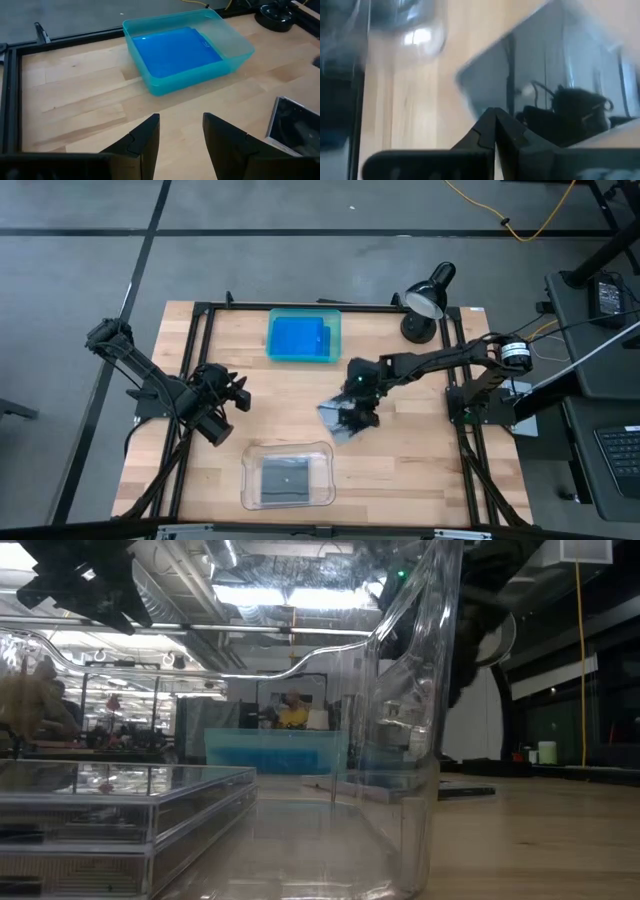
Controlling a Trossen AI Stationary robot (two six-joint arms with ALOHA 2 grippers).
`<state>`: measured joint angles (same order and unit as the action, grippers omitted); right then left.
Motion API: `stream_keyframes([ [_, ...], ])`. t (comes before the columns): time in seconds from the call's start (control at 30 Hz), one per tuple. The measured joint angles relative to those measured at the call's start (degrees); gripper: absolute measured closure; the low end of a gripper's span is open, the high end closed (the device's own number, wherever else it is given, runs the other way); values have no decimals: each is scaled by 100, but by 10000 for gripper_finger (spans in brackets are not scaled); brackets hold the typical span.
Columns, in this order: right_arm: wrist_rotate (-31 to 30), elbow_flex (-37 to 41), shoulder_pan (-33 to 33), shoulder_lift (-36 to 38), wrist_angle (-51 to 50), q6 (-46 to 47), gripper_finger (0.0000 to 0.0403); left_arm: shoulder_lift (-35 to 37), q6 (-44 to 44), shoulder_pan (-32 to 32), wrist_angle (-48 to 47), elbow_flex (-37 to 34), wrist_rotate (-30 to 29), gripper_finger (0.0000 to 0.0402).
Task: Pick & place jewel cases by type
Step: Put the black cd case into the transparent bin
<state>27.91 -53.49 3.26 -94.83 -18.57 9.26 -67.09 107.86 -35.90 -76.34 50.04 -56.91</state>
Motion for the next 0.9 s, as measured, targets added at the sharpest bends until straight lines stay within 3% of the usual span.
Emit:
stream_keyframes([
  [0.2, 359, 29, -533, -33, -491, -747, 393, 0, -8, 0, 11, 0, 1, 258],
  [0.43, 357, 32, -1033, -186, -520, -978, 393, 0, -14, 0, 25, 0, 1, 258],
  [0.63, 357, -18, -1103, -676, 118, -956, 393, 0, -14, 0, 28, 0, 1, 258],
  [0.9, 515, -700, -1103, -1595, 137, -1344, 393, 0, -14, 0, 223, 0, 141, 258],
])
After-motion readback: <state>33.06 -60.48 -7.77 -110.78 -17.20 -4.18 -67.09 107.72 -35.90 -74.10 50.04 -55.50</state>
